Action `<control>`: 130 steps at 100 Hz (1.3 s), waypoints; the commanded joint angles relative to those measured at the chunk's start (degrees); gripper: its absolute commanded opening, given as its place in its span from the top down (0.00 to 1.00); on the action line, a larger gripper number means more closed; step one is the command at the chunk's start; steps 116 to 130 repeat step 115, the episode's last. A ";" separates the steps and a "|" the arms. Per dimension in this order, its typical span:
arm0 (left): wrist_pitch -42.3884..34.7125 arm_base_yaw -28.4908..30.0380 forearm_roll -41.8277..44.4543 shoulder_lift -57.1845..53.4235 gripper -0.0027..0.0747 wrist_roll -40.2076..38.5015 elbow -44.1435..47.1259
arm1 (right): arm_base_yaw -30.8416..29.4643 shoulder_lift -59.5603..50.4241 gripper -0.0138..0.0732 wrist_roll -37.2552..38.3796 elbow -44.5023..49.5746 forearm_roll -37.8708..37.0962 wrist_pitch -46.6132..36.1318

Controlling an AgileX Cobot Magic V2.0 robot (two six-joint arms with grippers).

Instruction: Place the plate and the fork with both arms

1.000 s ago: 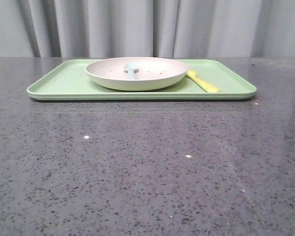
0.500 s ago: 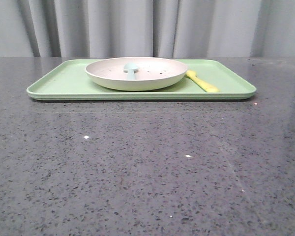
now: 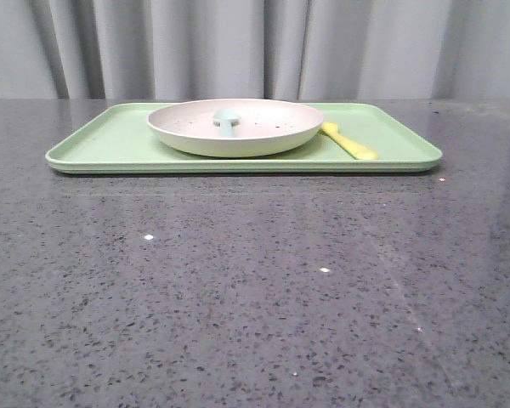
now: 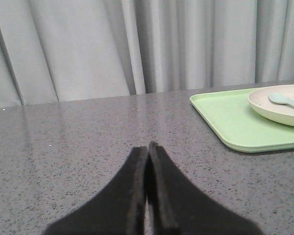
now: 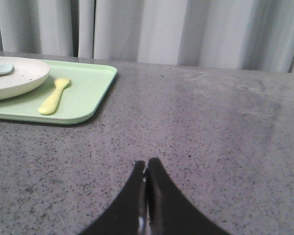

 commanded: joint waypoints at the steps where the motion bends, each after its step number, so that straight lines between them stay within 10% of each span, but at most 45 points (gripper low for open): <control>1: -4.94 -0.49 -0.10 -1.77 0.99 -0.52 0.86 | -0.34 -1.34 0.92 -0.45 -0.25 0.16 -5.08; 130: -4.84 -0.49 -0.10 -1.77 0.99 -0.52 0.86 | -0.34 -1.34 0.92 -0.45 0.71 0.16 -5.13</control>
